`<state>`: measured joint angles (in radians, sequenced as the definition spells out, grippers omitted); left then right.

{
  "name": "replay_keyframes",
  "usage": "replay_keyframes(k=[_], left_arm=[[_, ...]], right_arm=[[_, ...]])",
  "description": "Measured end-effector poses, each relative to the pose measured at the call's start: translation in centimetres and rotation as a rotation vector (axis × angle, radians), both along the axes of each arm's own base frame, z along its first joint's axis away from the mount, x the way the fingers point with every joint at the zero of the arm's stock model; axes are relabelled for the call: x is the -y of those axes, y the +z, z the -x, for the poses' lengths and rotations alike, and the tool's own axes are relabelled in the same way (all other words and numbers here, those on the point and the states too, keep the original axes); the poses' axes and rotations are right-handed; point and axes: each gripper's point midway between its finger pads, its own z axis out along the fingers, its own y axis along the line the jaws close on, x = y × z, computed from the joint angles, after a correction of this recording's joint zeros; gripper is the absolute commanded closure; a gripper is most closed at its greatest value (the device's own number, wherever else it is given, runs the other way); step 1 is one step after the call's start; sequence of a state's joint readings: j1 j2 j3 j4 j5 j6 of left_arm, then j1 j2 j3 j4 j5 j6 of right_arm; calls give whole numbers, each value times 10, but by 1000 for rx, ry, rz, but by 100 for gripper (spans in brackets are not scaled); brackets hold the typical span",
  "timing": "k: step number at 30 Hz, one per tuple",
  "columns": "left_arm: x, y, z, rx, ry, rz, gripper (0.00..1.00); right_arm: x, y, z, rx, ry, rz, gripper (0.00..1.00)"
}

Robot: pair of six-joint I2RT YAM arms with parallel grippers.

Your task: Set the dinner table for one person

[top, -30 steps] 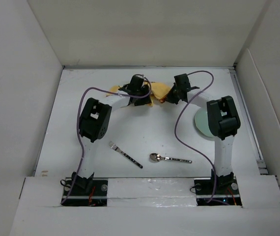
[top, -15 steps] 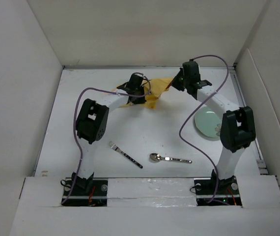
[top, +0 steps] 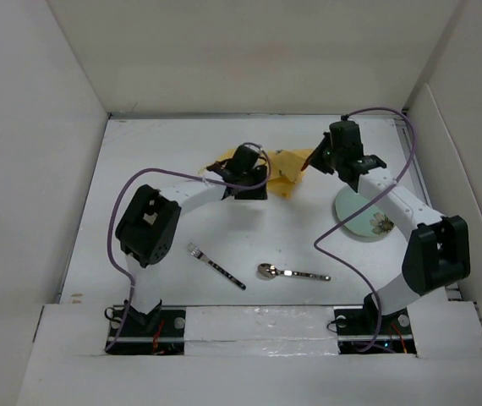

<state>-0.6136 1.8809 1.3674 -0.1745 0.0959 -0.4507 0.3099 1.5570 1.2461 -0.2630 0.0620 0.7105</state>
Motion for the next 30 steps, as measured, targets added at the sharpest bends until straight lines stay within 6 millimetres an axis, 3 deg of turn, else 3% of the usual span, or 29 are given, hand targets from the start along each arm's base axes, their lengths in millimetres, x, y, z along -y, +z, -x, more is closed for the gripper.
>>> replay_keyframes(k=[3,8,10,13,16,20,23,24,25,30], left_arm=[[31,-27,36,-50,-83,-47,46],[81,-38,72,5,-162,-98,40],[97,-37,67,43,-154,-108,39],[112,-39,37,104,-91,-129,39],[111,-51,9,145,-17,-175,40],[99,-57,-9,183,55,-227,49],[92,-58,-14,202,80,-255,72],[91,-59,-14,207,83,-263,92],[90,-59,-15,211,87,-270,100],[79,-60,-13,231,76,-308,100]], right_arm=[[5,-6,8,-28,-8,18,100],[7,0,13,-33,-10,26,100],[7,3,12,-30,-9,19,100],[5,7,14,-35,10,-12,100],[11,8,13,-39,12,-37,100],[19,8,13,-52,8,-59,100],[24,9,13,-58,12,-78,100],[26,10,13,-59,13,-84,100],[28,11,12,-60,12,-90,100],[40,14,9,-58,-9,-101,100]])
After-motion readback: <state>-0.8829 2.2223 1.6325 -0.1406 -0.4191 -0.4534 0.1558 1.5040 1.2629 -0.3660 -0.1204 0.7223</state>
